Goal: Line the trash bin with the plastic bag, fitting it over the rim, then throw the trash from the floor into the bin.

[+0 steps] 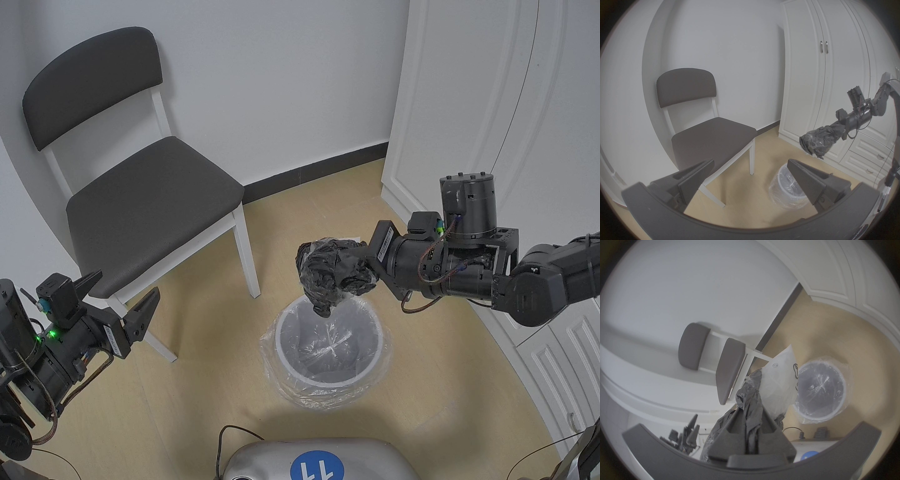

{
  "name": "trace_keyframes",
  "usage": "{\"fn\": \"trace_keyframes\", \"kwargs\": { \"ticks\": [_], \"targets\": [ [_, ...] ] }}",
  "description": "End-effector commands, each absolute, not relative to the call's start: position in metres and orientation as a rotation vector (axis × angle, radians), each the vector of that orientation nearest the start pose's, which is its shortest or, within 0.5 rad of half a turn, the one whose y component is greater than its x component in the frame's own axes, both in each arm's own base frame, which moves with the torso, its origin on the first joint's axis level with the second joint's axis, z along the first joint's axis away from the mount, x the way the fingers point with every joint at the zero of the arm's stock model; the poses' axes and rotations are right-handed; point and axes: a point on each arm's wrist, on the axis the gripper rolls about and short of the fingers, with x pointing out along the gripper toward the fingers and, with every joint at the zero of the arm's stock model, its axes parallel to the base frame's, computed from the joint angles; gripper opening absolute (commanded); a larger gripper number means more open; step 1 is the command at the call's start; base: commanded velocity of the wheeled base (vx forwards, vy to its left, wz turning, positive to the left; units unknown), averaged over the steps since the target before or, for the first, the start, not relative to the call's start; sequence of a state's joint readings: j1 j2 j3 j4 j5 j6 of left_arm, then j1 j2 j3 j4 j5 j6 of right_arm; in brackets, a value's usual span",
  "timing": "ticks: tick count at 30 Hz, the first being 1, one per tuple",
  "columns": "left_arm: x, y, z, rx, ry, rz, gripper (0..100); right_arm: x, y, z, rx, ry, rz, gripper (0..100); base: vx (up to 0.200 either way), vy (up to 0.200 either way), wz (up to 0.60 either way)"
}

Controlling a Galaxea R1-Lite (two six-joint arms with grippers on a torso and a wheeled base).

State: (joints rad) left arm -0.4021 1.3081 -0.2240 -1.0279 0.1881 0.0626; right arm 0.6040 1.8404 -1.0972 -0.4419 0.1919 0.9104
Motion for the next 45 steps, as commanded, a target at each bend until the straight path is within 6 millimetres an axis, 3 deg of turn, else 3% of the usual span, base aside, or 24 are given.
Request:
{"fn": "trace_keyframes", "kwargs": {
  "ticks": [1, 2, 5, 8, 18, 29, 37, 45],
  "targets": [
    [0.161, -0.064, 0.162, 0.083, 0.059, -0.218, 100, 0.325, 0.202, 0.166, 0.899, 0.658, 0.533, 0, 0.000, 0.000, 0.00],
    [0.161, -0.064, 0.162, 0.083, 0.059, -0.218, 100, 0.325, 0.202, 0.166, 0.899, 0.658, 0.533, 0, 0.000, 0.000, 0.00],
    [0.161, -0.065, 0.160, 0.086, 0.070, -0.223, 100, 0.346, 0.190, 0.139, 1.015, 0.672, 0.511, 0, 0.000, 0.000, 0.00],
    [0.162, -0.065, 0.158, 0.089, 0.081, -0.225, 100, 0.354, 0.191, 0.116, 1.069, 0.698, 0.521, 0, 0.000, 0.000, 0.00],
    [0.165, -0.066, 0.153, 0.092, 0.107, -0.224, 100, 0.350, 0.194, 0.052, 1.074, 0.711, 0.533, 0, 0.000, 0.000, 0.00],
    [0.171, -0.068, 0.145, 0.101, 0.144, -0.220, 100, 0.346, 0.200, 0.043, 1.147, 0.719, 0.480, 0, 0.000, 0.000, 0.00],
    [0.171, -0.068, 0.144, 0.101, 0.150, -0.218, 100, 0.349, 0.215, 0.034, 1.137, 0.690, 0.428, 0, 0.000, 0.000, 0.00],
    [0.172, -0.068, 0.145, 0.099, 0.147, -0.214, 100, 0.344, 0.218, 0.025, 1.060, 0.731, 0.427, 0, 0.000, 0.000, 0.00]
  ]
}}
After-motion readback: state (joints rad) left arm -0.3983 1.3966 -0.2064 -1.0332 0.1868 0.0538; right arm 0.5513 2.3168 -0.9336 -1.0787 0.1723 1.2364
